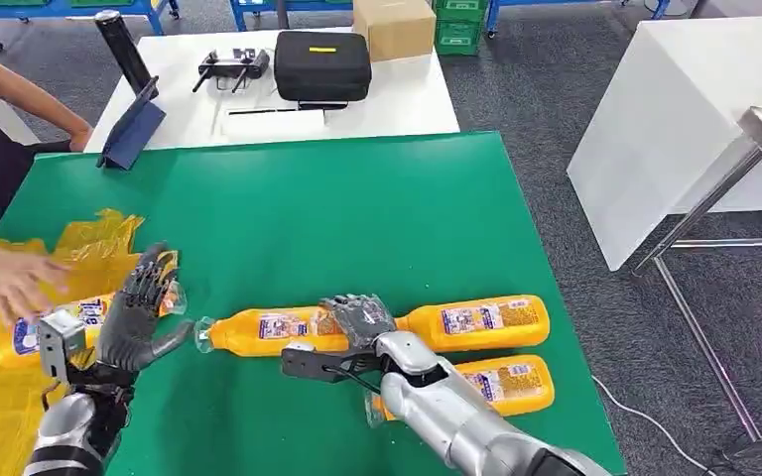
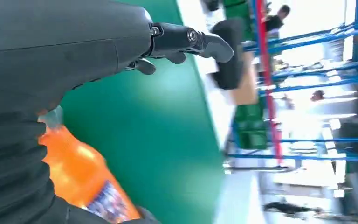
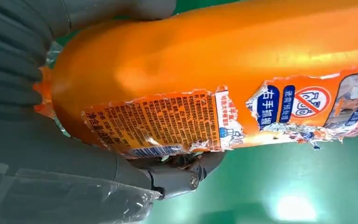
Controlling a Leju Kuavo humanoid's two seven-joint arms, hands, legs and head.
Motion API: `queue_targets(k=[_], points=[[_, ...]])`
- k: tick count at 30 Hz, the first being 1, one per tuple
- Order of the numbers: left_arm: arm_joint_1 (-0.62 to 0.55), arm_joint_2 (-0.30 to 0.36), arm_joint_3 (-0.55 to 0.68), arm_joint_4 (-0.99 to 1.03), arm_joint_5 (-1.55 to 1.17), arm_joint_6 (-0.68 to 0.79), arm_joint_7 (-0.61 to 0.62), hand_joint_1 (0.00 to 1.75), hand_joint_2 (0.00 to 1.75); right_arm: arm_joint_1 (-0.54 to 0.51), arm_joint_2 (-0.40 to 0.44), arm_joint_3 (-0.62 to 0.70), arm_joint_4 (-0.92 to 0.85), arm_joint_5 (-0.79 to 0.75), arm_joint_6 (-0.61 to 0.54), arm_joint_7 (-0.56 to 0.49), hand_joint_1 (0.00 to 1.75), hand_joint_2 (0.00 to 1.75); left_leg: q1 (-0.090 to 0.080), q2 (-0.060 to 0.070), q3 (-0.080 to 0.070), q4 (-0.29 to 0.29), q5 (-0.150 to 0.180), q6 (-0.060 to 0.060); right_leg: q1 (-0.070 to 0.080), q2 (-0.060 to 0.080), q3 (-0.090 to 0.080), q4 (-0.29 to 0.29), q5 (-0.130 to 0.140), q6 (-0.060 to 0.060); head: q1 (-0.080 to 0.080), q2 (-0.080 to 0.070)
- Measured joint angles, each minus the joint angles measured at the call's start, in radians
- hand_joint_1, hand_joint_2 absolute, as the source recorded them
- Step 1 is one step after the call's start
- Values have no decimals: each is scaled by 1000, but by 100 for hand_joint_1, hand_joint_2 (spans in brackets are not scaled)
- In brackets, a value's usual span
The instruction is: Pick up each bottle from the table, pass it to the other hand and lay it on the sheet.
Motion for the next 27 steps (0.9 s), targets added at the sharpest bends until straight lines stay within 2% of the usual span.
queue_targets(k=[6, 7, 10, 12, 14, 17, 18, 21, 25, 27], points=[[42, -6, 0, -83, 18, -8, 3, 0, 175, -4, 2, -2, 9, -2, -1, 0, 175, 175, 0, 0, 0, 0, 0, 0, 0, 0, 1, 0, 0, 0, 0, 0], [46, -6, 0, -91, 22, -9, 3, 0, 0, -4, 3, -2, 10, -4, -3, 0, 175, 175, 0, 0, 0, 0, 0, 0, 0, 0, 1, 0, 0, 0, 0, 0], [65, -11, 0, -118, 61, -30, 17, 0, 0, 1, 3, -6, 11, -23, -38, -11, 175, 175, 0, 0, 0, 0, 0, 0, 0, 0, 1, 0, 0, 0, 0, 0], [95, -18, 0, -145, 117, -47, 31, 0, 0, 26, 2, -26, 3, -58, -123, -53, 175, 175, 0, 0, 0, 0, 0, 0, 0, 0, 1, 0, 0, 0, 0, 0], [149, -29, 13, -184, 197, -86, 36, 0, 0, 89, -4, -68, -62, -104, -222, -115, 175, 175, 0, 0, -1, 0, -1, 0, 0, 0, 0, 0, 0, 0, 1, 0], [221, -45, 46, -236, 254, -129, 38, 0, 0, 176, -19, -132, -186, -119, -252, -139, 175, 175, 0, -2, -7, 0, -1, 0, 0, 0, -6, 0, 0, 0, 0, 0], [236, -50, 54, -248, 255, -134, 39, 0, 175, 196, -25, -145, -212, -120, -251, -140, 175, 175, 0, -3, -8, 0, -1, 0, 0, -1, -6, 0, 0, 0, 1, 0], [260, -63, 71, -273, 268, -147, 43, 0, 175, 236, -32, -180, -278, -140, -259, -167, 175, 175, 0, -4, -9, 0, -1, 0, 0, -1, -7, 0, 0, 0, 1, 0], [309, -98, 117, -307, 423, -229, 117, 0, 175, 330, -32, -231, -439, -285, -306, -342, 175, 175, 0, -3, -9, 0, -1, 0, 0, -1, -7, 0, 0, 0, 0, 0], [343, -122, 142, -321, 512, -297, 160, 0, 175, 377, -32, -240, -536, -333, -306, -380, 175, 175, 0, -3, -10, 0, -1, 0, 0, -1, -8, 0, -1, 0, 0, 0]])
